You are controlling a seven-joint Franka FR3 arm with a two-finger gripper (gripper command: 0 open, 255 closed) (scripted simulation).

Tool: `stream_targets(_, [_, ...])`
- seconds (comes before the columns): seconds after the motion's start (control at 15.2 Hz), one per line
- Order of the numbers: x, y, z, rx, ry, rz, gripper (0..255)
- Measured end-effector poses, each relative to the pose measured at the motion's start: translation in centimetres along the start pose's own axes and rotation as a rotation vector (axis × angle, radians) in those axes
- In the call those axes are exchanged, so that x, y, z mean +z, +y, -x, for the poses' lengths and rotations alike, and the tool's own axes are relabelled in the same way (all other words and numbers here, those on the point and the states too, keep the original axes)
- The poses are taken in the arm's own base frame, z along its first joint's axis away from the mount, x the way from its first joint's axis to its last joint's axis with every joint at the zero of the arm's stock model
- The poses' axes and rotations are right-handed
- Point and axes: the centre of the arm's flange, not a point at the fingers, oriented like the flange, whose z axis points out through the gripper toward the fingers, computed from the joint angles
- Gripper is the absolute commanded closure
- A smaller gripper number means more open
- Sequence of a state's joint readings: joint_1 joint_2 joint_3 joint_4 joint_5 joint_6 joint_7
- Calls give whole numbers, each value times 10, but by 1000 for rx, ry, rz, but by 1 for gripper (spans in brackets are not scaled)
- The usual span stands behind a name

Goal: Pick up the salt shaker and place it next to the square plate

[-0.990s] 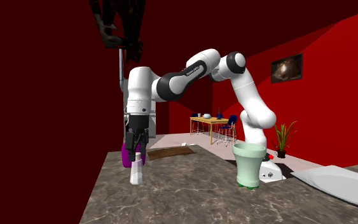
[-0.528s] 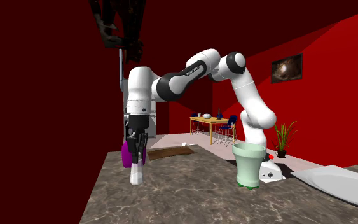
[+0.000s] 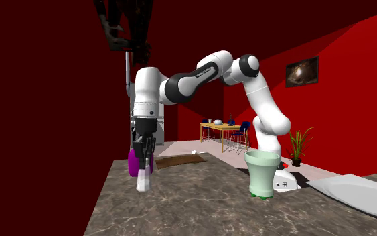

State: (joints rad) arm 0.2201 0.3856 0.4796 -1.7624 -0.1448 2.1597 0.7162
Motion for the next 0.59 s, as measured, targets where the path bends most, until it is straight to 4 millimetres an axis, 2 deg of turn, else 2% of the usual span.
stream_targets(0.59, [-47, -3, 0, 0, 0, 0, 255])
